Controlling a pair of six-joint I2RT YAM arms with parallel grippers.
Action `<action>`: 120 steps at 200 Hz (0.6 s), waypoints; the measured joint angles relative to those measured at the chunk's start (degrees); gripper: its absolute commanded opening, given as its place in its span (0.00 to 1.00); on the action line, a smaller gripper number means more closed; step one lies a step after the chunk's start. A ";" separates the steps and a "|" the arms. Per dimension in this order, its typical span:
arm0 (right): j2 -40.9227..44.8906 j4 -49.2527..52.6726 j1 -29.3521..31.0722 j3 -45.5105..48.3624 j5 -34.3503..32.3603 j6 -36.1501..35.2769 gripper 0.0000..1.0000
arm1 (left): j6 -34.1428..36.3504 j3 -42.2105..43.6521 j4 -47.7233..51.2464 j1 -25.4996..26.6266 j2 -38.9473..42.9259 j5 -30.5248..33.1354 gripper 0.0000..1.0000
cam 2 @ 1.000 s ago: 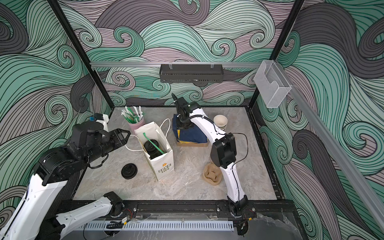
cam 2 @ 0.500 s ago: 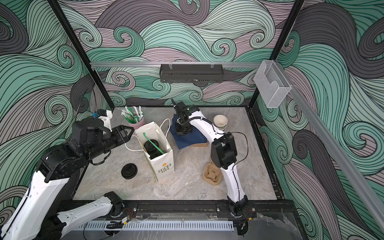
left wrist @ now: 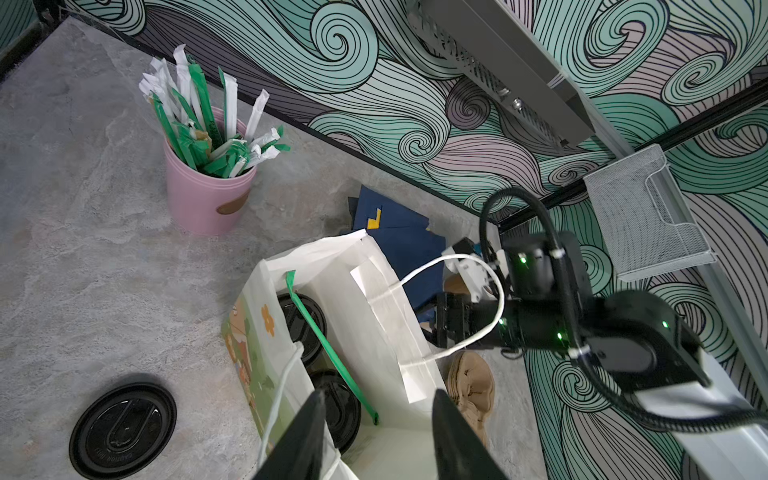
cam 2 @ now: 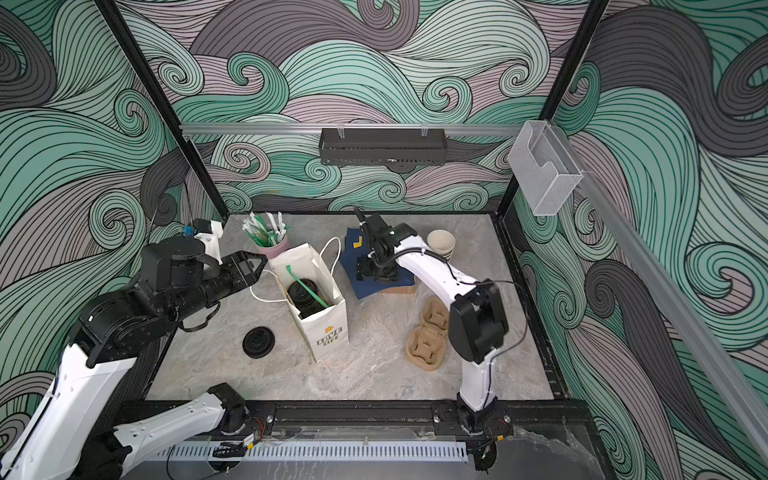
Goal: Pack the takeout coffee
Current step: 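Lift a navy napkin off the stack with the right gripper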
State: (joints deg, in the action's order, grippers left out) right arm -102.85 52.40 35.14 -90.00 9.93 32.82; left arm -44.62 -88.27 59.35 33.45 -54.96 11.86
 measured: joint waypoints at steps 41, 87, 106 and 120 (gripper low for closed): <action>7.96 -19.58 0.00 18.51 2.29 17.20 0.89 | -0.07 0.00 -0.02 0.00 -0.04 0.15 0.45; 5.95 -37.29 0.00 28.35 3.82 31.23 0.89 | -0.22 0.00 -0.02 0.00 0.09 0.37 0.45; 5.14 -42.36 -0.02 30.18 4.04 34.38 0.87 | -0.22 0.00 -0.07 0.00 0.07 0.55 0.45; 4.44 -46.38 0.00 31.43 4.04 36.39 0.84 | -0.22 0.00 -0.15 0.00 0.07 0.57 0.45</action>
State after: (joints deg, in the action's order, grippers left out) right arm -98.41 6.02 35.14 -58.57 13.98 69.21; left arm -44.84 -88.27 59.20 33.45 -54.89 12.43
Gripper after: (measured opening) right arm 0.861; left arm 0.451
